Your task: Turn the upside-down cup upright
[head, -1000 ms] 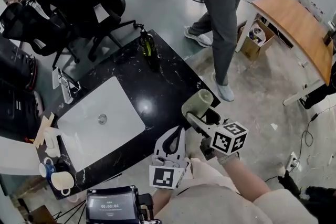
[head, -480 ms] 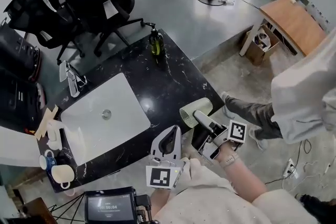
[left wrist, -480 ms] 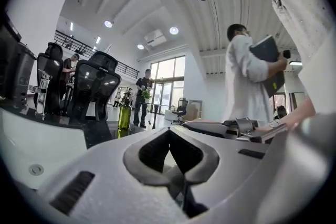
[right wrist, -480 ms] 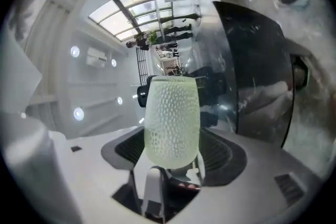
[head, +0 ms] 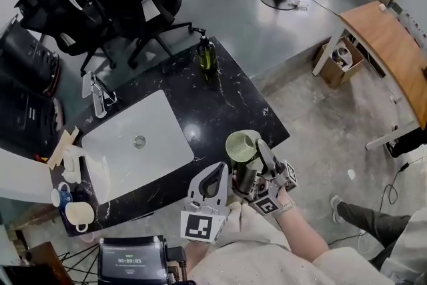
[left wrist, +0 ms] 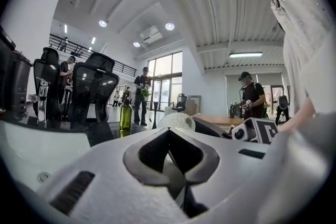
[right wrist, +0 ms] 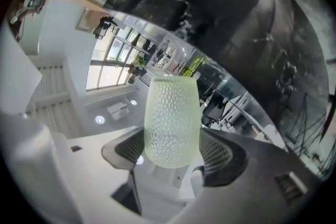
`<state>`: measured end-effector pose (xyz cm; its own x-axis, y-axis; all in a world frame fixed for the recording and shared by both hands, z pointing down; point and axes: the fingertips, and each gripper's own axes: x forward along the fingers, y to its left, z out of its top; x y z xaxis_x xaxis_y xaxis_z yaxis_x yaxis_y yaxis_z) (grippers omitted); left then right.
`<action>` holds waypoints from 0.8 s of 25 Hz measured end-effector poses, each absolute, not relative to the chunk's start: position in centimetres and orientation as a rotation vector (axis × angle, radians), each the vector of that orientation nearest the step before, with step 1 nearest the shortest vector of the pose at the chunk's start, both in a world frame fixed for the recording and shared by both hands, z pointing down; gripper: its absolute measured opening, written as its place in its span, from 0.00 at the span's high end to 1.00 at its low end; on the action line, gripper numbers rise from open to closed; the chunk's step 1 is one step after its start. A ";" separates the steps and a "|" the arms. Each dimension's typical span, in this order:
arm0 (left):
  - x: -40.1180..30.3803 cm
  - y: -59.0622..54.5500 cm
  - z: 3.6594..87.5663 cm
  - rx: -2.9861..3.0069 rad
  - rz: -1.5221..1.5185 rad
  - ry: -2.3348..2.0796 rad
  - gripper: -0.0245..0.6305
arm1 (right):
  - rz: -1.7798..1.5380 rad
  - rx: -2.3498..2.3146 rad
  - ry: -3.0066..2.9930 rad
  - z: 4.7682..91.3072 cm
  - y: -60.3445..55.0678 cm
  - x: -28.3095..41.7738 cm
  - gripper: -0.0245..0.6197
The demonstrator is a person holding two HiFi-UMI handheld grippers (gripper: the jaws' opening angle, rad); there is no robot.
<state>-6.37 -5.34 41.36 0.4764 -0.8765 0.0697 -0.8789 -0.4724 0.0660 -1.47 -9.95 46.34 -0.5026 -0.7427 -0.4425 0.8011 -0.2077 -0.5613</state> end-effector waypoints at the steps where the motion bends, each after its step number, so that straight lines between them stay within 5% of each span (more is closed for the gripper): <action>1: -6.4 -5.4 41.6 2.628 0.063 -1.563 0.95 | -1.880 0.125 0.894 46.4 -10.0 -1.5 0.46; 20: -5.7 -6.0 40.7 2.625 0.059 -1.539 0.95 | -1.793 0.355 0.571 46.3 -9.2 -1.7 0.46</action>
<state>-5.70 -6.01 40.75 0.4892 -0.8682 0.0830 -0.8720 -0.4851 0.0655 -1.68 -9.19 46.25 -0.2915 -0.8075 -0.5128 0.9553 -0.2183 -0.1993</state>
